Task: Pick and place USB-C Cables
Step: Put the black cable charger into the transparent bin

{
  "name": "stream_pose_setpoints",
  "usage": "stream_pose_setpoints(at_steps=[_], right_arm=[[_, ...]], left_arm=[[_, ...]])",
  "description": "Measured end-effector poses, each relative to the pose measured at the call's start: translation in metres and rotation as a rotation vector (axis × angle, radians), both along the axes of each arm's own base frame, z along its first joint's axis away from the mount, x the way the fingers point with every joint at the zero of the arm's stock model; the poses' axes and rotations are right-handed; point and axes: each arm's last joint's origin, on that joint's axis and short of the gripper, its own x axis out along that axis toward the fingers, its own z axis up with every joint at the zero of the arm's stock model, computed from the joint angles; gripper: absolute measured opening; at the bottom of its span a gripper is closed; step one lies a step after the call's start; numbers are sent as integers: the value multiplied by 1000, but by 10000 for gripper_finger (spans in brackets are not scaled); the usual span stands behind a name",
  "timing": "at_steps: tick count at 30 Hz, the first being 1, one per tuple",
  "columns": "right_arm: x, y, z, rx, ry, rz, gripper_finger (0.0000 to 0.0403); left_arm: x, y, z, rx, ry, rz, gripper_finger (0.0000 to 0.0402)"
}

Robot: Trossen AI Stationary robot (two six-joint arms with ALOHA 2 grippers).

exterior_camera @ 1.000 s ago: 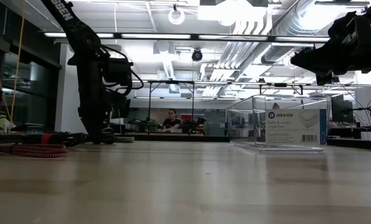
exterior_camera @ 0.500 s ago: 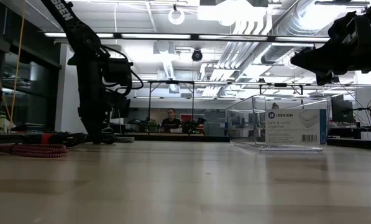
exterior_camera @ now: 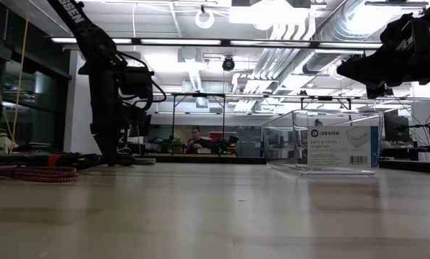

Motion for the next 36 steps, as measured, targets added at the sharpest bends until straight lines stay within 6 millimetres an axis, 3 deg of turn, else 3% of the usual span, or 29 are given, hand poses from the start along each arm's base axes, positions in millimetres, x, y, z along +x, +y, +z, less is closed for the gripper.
stream_pose_setpoints(at_steps=[30, 33, 36], right_arm=[[0, 0, 0, 0, 0, 0, 4], [0, 0, 0, 0, 0, 0, 4], [0, 0, 0, 0, 0, -1, 4]], left_arm=[[4, 4, 1, 42, -44, 41, 9], [10, 6, 6, 64, -69, 49, 8], [20, 8, 23, 128, -152, 42, 8]])
